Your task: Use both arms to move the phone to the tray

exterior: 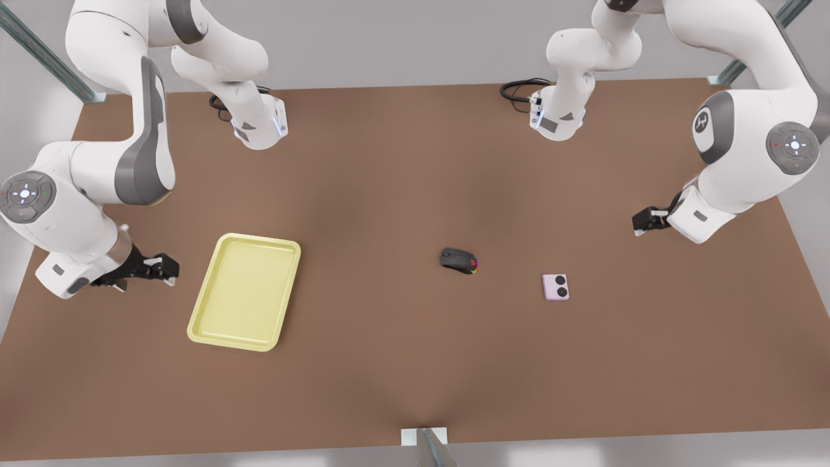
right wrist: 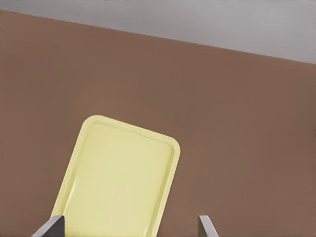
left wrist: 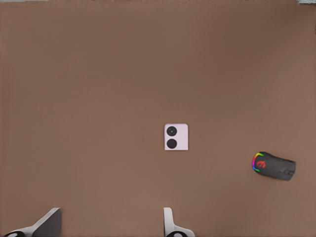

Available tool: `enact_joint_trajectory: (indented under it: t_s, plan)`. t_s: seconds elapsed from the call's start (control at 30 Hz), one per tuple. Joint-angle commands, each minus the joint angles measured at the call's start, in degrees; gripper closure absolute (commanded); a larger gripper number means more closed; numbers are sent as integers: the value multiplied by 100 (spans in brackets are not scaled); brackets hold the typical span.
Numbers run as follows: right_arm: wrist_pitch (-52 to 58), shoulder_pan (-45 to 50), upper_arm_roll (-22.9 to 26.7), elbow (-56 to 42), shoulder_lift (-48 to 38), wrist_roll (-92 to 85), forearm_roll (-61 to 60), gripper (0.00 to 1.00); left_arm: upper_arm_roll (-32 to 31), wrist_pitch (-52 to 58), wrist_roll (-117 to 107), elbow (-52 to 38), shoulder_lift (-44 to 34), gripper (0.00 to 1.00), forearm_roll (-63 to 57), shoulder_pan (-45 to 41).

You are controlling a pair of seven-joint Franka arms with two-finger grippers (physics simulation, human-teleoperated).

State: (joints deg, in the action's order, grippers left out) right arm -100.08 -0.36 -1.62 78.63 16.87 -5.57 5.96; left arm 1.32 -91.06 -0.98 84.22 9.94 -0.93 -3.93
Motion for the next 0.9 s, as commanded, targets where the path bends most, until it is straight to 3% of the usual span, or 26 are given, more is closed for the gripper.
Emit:
enact_joint_trajectory:
  t_s: [0.0, 0.07, 0.13, 0.2, 0.37, 0.6, 0.87]
  plan:
    - [-188, 1, -5, -5, -8, -313, 1, 0, 0, -202, 195, -2, 69, 0, -13, 7]
    - [-188, 1, -5, 3, -8, -322, 2, 0, -61, -482, 72, -2, 588, 0, 66, -142]
    - [-188, -8, -5, 12, 1, -366, 2, 0, -61, -1669, -1272, 103, 1502, 0, 84, -494]
    - [-188, 1, -5, 3, -8, -357, 2, 0, -70, -3540, -1378, 1430, 1555, 0, 462, -555]
    - [-179, -8, -31, 3, 1, -366, 2, 0, -70, -5141, -1993, 1993, 2188, 0, 480, -802]
    - [-170, -52, -31, 21, 9, -436, 2, 0, 79, -5440, -1361, 2608, 2232, 0, 471, -802]
    - [-170, -52, -31, 12, 9, -436, 2, 0, 123, -5352, -323, 2643, 2337, 0, 444, -802]
